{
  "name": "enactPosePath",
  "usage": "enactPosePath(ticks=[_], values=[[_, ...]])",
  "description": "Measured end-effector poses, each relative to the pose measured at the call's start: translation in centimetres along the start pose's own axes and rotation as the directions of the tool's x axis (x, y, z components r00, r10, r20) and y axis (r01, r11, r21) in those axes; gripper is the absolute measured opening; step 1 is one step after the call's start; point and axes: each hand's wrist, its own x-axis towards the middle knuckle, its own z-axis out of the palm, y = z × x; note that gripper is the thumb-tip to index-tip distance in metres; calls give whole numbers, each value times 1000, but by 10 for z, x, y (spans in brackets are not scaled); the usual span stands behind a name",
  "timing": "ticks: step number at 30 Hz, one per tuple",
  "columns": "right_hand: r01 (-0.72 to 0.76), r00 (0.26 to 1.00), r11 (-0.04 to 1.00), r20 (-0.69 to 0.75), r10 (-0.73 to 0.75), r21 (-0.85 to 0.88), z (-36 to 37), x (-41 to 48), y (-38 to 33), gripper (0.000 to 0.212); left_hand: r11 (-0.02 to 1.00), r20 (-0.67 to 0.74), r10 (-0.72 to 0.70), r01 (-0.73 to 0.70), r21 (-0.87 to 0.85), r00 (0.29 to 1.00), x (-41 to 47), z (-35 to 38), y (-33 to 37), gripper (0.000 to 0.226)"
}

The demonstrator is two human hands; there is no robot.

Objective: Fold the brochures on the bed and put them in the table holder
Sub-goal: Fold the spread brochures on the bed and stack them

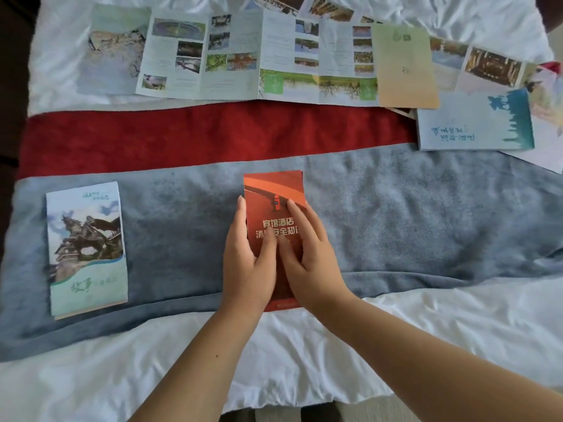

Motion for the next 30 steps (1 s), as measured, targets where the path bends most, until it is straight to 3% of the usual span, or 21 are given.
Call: enactPosePath(ticks=[12, 18, 23, 30], values=[[0, 984, 1000, 176, 1, -10, 58, 4, -16, 54, 998, -62, -64, 63, -15, 996, 13, -48, -28, 54], [53, 985, 976, 171, -17, -210, 65, 8, -12, 52, 998, -10, -5, 6, 69, 1000, 14, -56, -38, 51], [159, 978, 843, 198, -63, -514, 62, 9, -10, 57, 959, 87, 82, -103, 264, 993, 11, -54, -43, 57], [328, 945, 671, 220, -243, -665, 57, 9, -9, 58, 831, 97, 190, -213, 514, 977, 6, -56, -53, 61]])
